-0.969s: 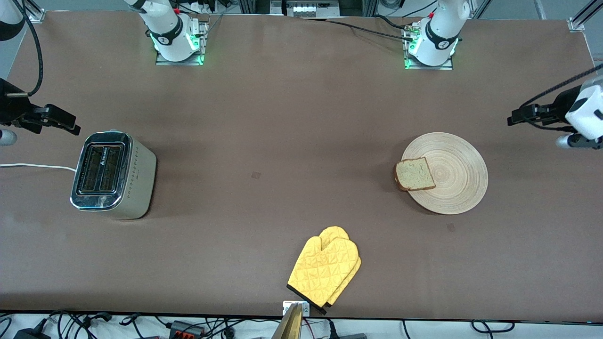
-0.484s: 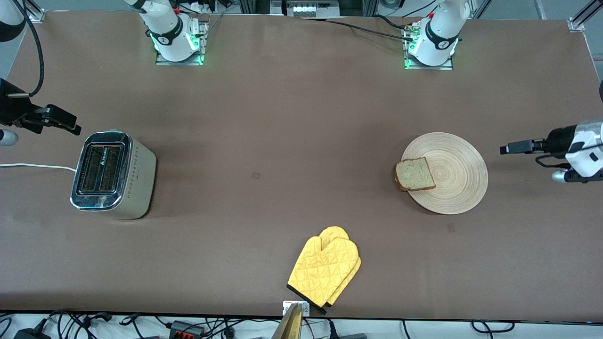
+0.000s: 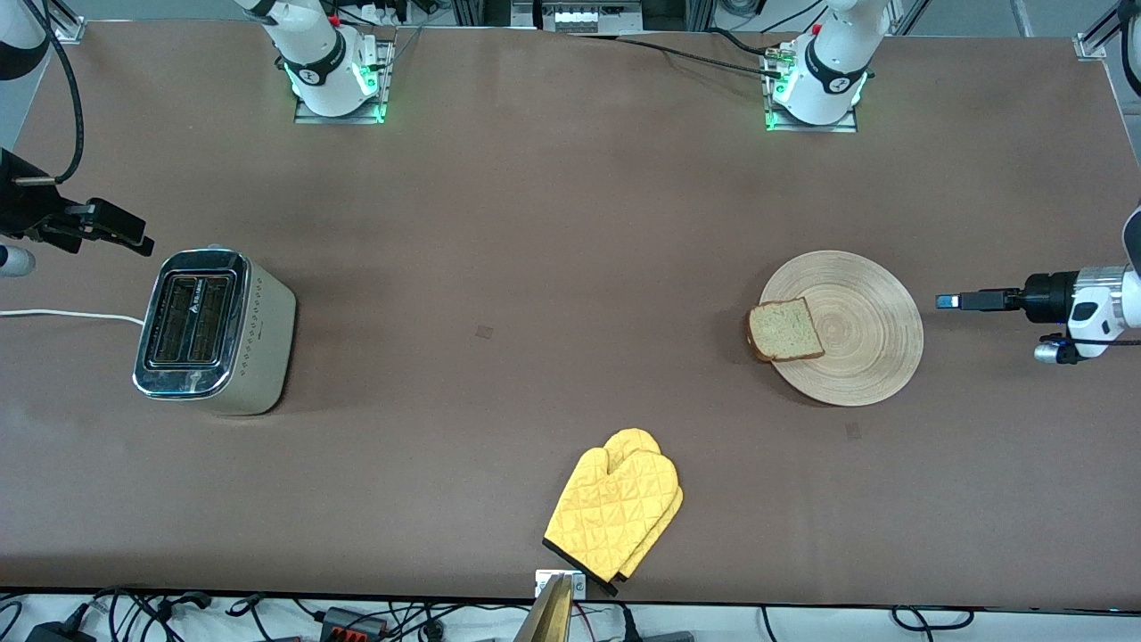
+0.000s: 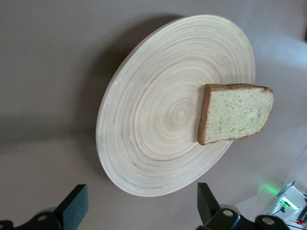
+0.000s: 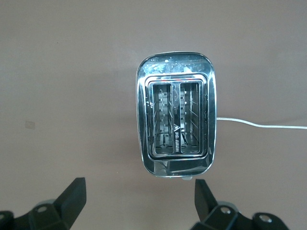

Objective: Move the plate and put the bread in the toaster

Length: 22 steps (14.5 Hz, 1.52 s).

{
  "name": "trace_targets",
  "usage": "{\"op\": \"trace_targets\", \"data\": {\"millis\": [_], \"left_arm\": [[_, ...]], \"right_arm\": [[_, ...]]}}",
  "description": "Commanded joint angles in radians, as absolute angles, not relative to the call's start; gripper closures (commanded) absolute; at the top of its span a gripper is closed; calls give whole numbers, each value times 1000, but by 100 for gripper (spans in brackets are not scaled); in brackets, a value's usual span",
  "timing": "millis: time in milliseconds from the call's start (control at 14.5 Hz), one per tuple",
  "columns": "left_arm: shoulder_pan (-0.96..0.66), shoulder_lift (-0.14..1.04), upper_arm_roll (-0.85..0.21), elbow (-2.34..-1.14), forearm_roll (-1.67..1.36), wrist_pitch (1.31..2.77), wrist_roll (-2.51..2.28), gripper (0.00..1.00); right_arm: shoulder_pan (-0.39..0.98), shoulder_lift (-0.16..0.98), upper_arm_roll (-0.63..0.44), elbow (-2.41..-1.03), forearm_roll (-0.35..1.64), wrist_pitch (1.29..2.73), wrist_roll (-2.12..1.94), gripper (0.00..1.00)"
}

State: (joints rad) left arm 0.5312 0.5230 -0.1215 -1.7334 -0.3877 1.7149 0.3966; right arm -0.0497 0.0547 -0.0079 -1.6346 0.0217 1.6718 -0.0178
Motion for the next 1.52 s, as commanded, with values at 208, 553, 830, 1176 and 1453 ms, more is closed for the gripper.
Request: {"op": "trace_targets", "data": {"millis": [208, 553, 830, 1176, 1453], "left_arm": [[554, 558, -136, -1796, -411, 1787, 417, 0], [554, 560, -137, -1851, -454, 1864, 477, 0], [554, 592, -138, -1852, -472, 1902, 547, 3], [551, 623, -141, -1852, -502, 1910, 563, 11], [551, 638, -143, -1853, -517, 1910, 565, 23]], "right_arm": [[-57, 31, -3, -1661, 25, 1680, -29, 0], [-55, 31, -3, -1661, 26, 1678, -28, 0], [-57, 31, -3, -1661, 26, 1681, -26, 0], [-58, 31, -3, -1661, 26, 1683, -26, 0], [-58, 31, -2, -1661, 26, 1684, -26, 0]]}}
